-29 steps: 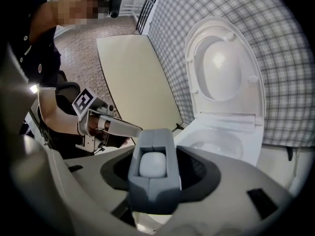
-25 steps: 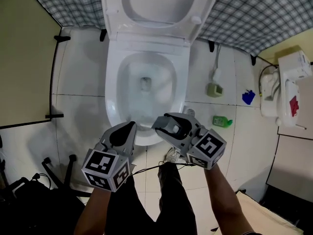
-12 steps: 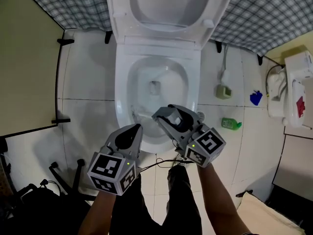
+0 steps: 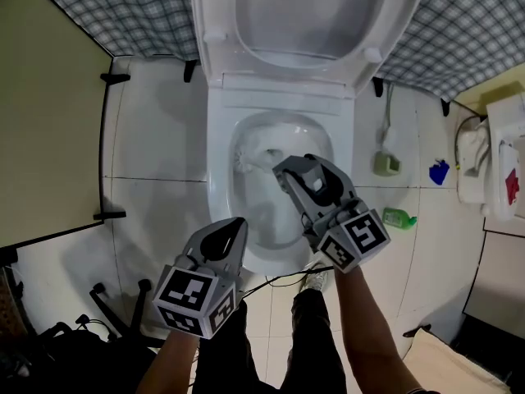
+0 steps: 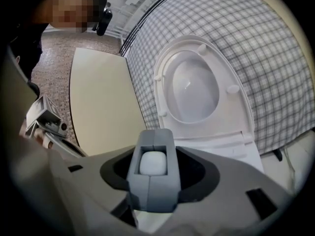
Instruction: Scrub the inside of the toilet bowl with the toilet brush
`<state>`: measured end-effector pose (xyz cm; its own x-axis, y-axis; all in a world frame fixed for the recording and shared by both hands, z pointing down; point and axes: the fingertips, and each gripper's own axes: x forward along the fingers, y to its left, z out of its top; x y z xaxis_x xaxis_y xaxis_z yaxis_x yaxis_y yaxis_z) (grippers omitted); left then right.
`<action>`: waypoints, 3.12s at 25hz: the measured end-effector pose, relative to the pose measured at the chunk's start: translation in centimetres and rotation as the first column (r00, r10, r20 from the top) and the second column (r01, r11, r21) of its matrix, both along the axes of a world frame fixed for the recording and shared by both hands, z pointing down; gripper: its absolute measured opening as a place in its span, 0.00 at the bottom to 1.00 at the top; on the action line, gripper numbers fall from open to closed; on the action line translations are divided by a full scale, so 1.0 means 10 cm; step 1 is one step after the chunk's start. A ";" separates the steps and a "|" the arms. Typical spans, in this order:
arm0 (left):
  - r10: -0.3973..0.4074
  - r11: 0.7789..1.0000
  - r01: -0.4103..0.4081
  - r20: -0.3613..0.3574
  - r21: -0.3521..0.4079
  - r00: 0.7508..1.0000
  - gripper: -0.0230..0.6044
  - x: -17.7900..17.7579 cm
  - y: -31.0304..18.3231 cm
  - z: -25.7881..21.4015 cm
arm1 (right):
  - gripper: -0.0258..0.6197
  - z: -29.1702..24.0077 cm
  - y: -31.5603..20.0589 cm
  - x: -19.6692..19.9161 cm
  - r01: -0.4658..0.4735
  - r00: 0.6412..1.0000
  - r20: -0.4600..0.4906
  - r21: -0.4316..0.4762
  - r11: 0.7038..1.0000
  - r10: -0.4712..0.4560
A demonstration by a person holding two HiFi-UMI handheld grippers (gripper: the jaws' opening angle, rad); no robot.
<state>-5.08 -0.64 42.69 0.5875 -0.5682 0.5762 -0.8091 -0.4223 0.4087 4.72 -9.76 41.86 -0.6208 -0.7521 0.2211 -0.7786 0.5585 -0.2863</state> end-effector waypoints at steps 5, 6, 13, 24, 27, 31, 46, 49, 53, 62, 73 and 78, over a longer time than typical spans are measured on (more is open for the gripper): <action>0.018 1.000 -0.018 -0.006 0.005 1.000 0.03 0.04 -0.09 -0.01 | 0.38 -0.07 -0.21 0.09 -0.046 0.999 -0.022 0.053 0.998 0.047; 0.021 1.000 -0.021 -0.009 0.003 1.000 0.03 0.05 -0.09 0.00 | 0.38 -0.08 -0.23 0.10 -0.054 0.998 -0.033 0.064 0.996 0.056; 0.046 0.999 -0.046 -0.012 -0.014 0.999 0.03 0.14 -0.05 0.03 | 0.38 -0.13 -0.31 0.31 -0.144 0.978 -0.131 0.129 0.981 0.160; 0.067 0.998 -0.068 -0.024 -0.014 0.997 0.03 0.27 0.08 -0.01 | 0.38 -0.23 -0.06 0.89 -0.301 0.877 -0.347 0.140 0.943 0.332; 0.067 0.998 -0.067 -0.028 -0.015 0.997 0.03 0.28 0.15 -0.03 | 0.38 -0.26 0.08 0.94 -0.311 0.856 -0.391 0.131 0.941 0.337; 0.056 0.998 -0.057 -0.031 -0.023 0.998 0.03 0.25 0.26 -0.03 | 0.38 -0.26 0.26 0.94 -0.310 0.842 -0.433 0.097 0.946 0.321; -0.037 0.999 0.037 -0.068 -0.012 0.997 0.03 0.01 0.40 -0.16 | 0.38 -0.28 0.93 0.69 -0.128 0.827 -0.560 -0.112 0.985 0.044; -0.031 0.999 0.031 -0.069 -0.009 0.997 0.03 0.03 0.42 -0.18 | 0.38 -0.26 1.03 0.67 -0.106 0.828 -0.560 -0.141 0.984 0.009; -0.025 1.000 0.025 -0.072 -0.007 0.997 0.03 0.05 0.46 -0.19 | 0.38 -0.25 1.19 0.60 -0.057 0.823 -0.564 -0.187 0.981 -0.059; -0.042 0.999 0.042 -0.068 0.001 0.997 0.03 0.01 0.52 -0.23 | 0.38 -0.22 1.53 0.37 0.048 0.830 -0.520 -0.293 0.955 -0.202; -0.043 0.999 0.043 -0.040 -0.014 0.998 0.03 -0.17 0.60 -0.21 | 0.38 -0.15 1.64 -0.10 0.094 0.899 -0.370 -0.362 0.927 -0.236; -0.033 0.999 0.033 -0.024 -0.016 0.999 0.03 -0.22 0.57 -0.20 | 0.38 -0.09 1.40 -0.30 0.084 0.925 -0.326 -0.322 0.943 -0.194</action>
